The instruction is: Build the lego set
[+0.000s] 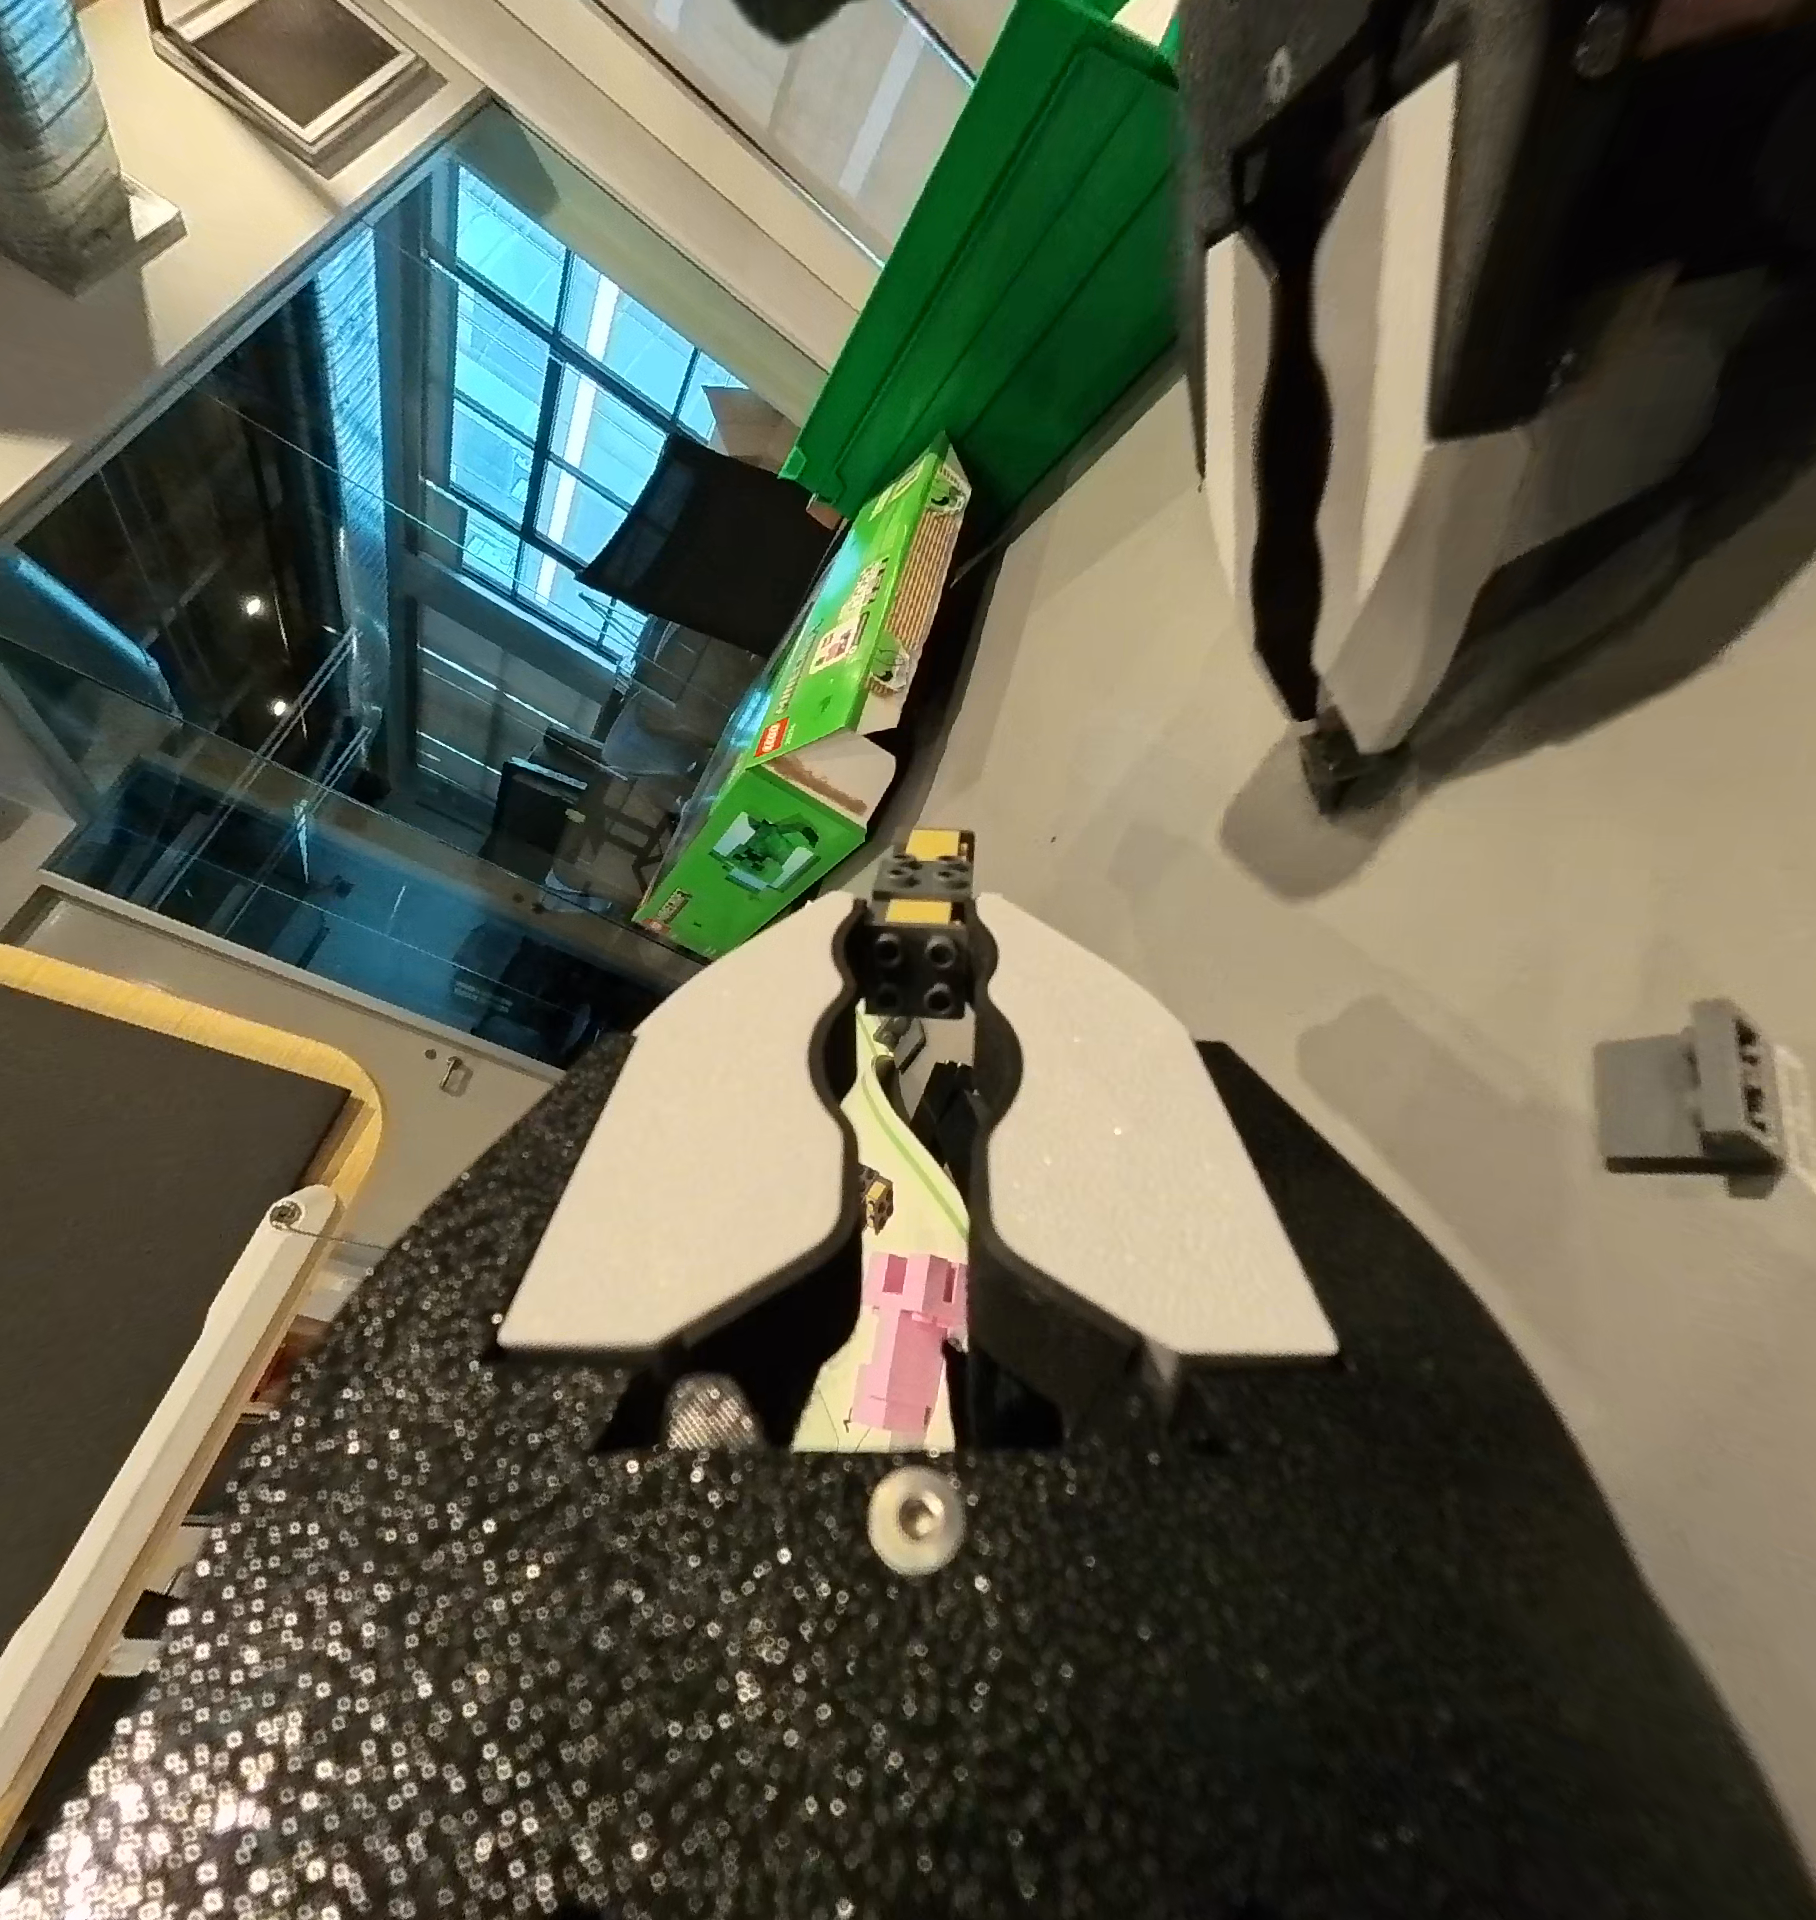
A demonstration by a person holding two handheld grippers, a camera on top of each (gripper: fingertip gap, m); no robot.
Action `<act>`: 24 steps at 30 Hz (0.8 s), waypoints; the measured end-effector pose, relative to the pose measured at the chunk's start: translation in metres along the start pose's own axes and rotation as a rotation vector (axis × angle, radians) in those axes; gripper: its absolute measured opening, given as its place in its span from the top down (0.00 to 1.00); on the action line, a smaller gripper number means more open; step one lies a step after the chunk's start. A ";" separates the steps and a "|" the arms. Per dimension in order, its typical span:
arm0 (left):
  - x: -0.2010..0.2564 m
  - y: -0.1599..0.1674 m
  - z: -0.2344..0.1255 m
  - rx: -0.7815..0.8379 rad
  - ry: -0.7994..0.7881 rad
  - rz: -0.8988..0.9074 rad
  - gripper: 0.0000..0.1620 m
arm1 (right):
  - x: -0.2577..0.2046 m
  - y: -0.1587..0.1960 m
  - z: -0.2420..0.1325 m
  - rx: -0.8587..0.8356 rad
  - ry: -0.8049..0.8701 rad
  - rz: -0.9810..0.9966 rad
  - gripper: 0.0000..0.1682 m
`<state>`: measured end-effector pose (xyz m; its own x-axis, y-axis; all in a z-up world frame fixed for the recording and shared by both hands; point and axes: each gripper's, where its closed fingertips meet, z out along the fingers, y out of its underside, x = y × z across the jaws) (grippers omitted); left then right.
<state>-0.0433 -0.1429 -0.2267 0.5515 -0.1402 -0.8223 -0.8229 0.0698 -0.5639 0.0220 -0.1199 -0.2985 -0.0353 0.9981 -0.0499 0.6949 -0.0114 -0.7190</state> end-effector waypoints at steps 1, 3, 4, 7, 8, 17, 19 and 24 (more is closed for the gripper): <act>0.000 0.000 0.000 0.000 0.001 0.000 0.90 | 0.000 -0.002 0.000 0.007 0.025 0.031 0.83; 0.000 0.000 0.000 -0.001 0.003 0.001 0.90 | 0.004 -0.003 -0.002 0.013 0.117 0.074 0.83; 0.000 0.000 0.000 -0.001 0.003 0.001 0.90 | 0.004 -0.003 -0.003 0.022 0.159 0.089 0.83; 0.001 0.000 0.000 -0.002 0.004 0.000 0.90 | -0.002 -0.002 -0.005 0.032 0.240 0.111 0.84; 0.001 0.000 0.000 -0.002 0.005 -0.001 0.90 | -0.004 -0.001 -0.005 0.028 0.257 0.106 0.84; 0.001 0.000 0.000 -0.001 0.005 -0.001 0.90 | 0.001 -0.001 0.001 -0.007 0.294 0.047 0.90; 0.001 0.000 0.000 -0.001 0.006 -0.001 0.90 | -0.002 -0.001 0.001 -0.010 0.262 0.024 0.89; 0.001 -0.001 0.000 0.000 0.006 -0.001 0.90 | -0.008 -0.008 -0.008 -0.022 0.167 -0.245 0.89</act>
<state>-0.0422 -0.1429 -0.2273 0.5512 -0.1467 -0.8214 -0.8225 0.0697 -0.5644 0.0221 -0.1275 -0.2870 -0.0862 0.9670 0.2398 0.6956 0.2308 -0.6804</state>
